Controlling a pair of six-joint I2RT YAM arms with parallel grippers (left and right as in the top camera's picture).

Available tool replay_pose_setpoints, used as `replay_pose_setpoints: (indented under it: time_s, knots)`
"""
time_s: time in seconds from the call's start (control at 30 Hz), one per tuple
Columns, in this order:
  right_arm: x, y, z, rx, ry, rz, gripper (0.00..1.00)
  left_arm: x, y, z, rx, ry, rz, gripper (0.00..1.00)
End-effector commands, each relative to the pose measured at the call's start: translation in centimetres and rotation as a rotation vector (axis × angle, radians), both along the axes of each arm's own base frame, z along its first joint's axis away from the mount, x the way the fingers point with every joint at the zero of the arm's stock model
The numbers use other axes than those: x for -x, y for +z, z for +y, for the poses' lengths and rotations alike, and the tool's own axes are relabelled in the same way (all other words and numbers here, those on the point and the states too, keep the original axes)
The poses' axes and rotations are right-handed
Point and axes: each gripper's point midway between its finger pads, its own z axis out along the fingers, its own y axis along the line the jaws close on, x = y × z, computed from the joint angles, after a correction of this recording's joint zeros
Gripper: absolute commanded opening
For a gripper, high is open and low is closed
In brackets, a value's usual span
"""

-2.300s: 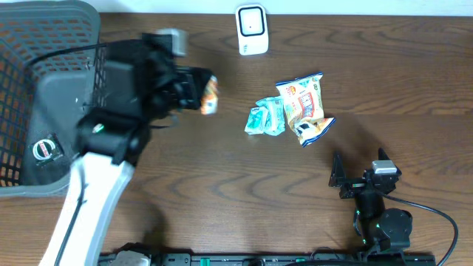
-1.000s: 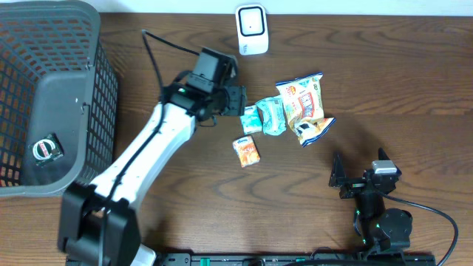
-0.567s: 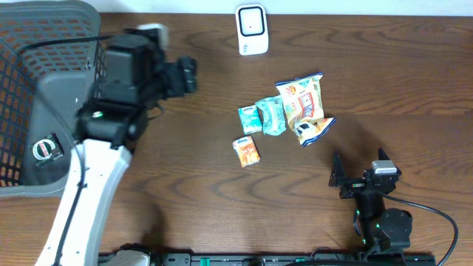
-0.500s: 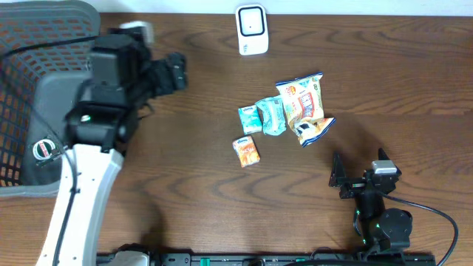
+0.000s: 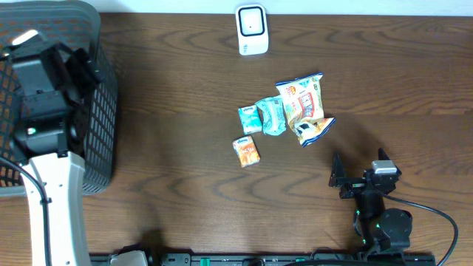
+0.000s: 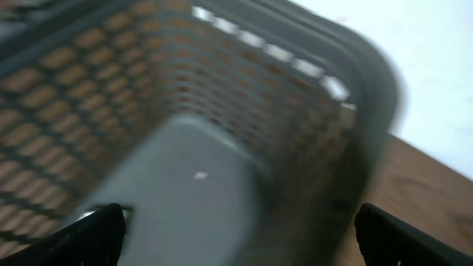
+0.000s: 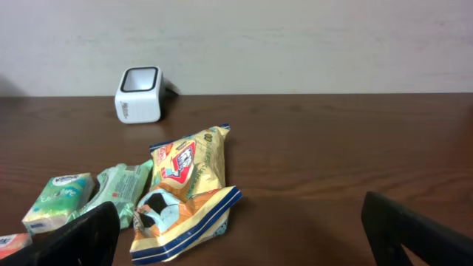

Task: Scan the item barcode
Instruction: 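Move the left gripper back into the basket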

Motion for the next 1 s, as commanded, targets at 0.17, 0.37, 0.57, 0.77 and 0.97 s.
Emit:
replay_pose_setpoints:
  time_s: [0.17,0.37,0.57,0.77,0.97]
  knots:
    - [0.0,-0.1,-0.2,0.012,-0.006,-0.001,0.99,1.8,-0.6,4.2,-0.197,-0.002,0.168,0.98]
    - [0.0,-0.1,-0.2,0.012,-0.006,0.000,0.99,1.3,-3.7,6.1,-0.186,0.010,0.269,0.98]
    - [0.0,-0.1,-0.2,0.012,-0.006,-0.001,0.99,1.2,-8.0,8.7,-0.184,-0.001,0.418,0.99]
    - [0.0,-0.1,-0.2,0.012,-0.006,-0.001,0.99,2.0,-11.3,10.4,-0.127,0.021,0.508,1.00]
    - [0.0,-0.1,-0.2,0.012,-0.006,-0.001,0.99,1.5,-13.7,10.3,-0.046,-0.079,0.521,0.98]
